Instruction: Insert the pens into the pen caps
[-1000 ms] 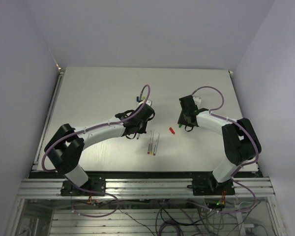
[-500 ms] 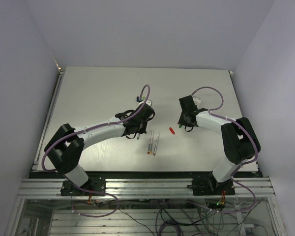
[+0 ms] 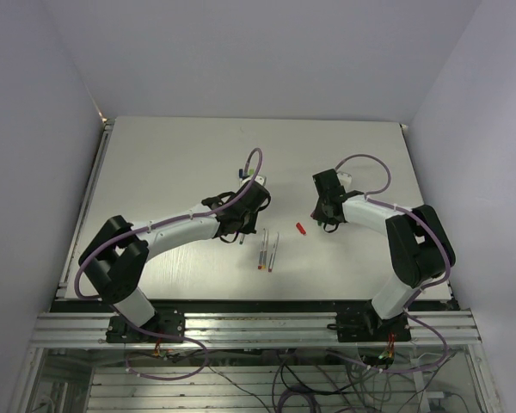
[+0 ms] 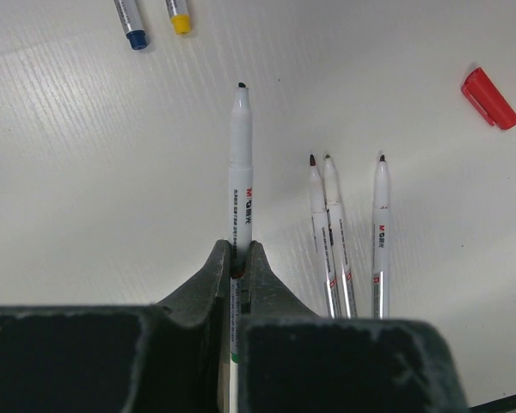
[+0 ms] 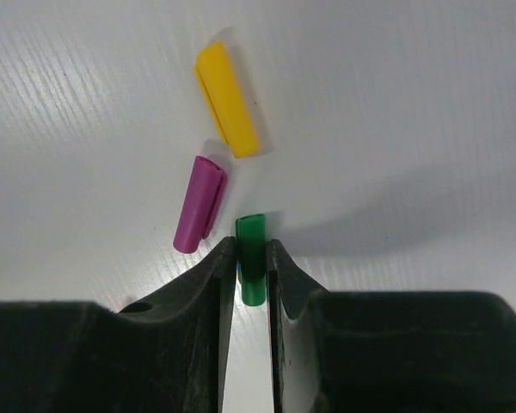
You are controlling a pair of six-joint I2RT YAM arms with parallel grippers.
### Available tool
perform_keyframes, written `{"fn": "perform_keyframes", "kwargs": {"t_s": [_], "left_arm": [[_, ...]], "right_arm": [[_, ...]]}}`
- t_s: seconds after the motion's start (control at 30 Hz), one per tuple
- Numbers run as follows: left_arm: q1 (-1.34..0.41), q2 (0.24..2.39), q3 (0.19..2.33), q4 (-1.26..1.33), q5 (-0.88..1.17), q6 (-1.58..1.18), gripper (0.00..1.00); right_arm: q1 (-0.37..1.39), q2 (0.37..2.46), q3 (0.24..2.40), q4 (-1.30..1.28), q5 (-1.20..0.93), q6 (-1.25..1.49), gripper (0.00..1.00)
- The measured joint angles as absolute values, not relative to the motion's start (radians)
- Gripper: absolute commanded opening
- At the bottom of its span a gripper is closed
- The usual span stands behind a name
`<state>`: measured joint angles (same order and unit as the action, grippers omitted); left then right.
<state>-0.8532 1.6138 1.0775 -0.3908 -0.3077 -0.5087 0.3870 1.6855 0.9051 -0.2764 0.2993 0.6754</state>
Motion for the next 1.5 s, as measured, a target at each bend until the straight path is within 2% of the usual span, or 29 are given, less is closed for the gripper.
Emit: {"fn": "perform_keyframes", "kwargs": {"t_s": [0.17,0.4,0.73,1.13,1.3,1.4,1.5], "left_arm": [[-0.853,1.618,1.077,-0.39,-0.305,-0.509,0.07],[-0.852,1.619,1.077,-0.389,-0.302,-0.509,0.07],[-0.852,1.619,1.072,-0.385,-0.302,-0.509,0.07],[-0.847,1.619,1.072,-0.385,-0.301,-0.509,0.07],[-0.846,1.62,1.072,-0.385,-0.3,-0.509,0.07],[-0.846,1.62,1.072,-0.385,-0.298,-0.509,0.07],[-0.846,1.62,1.072,-0.385,-0.294,-0.509,0.07]], "right_arm": [[0.387,1.689,0.905,-0.271,0.3,0.676,0.21],[0.379,1.702,0.908,-0.24,0.303,0.675,0.28],[0.368,1.713,0.915,-0.225,0.301,0.672,0.19],[0.366,1.707,0.905,-0.218,0.284,0.671,0.26],[0.366,1.701,0.896,-0.213,0.281,0.669,0.18],[0.364,1.701,0.896,-0.216,0.281,0.667,0.0],[0.361,1.701,0.897,-0.222,0.279,0.669,0.0]]}}
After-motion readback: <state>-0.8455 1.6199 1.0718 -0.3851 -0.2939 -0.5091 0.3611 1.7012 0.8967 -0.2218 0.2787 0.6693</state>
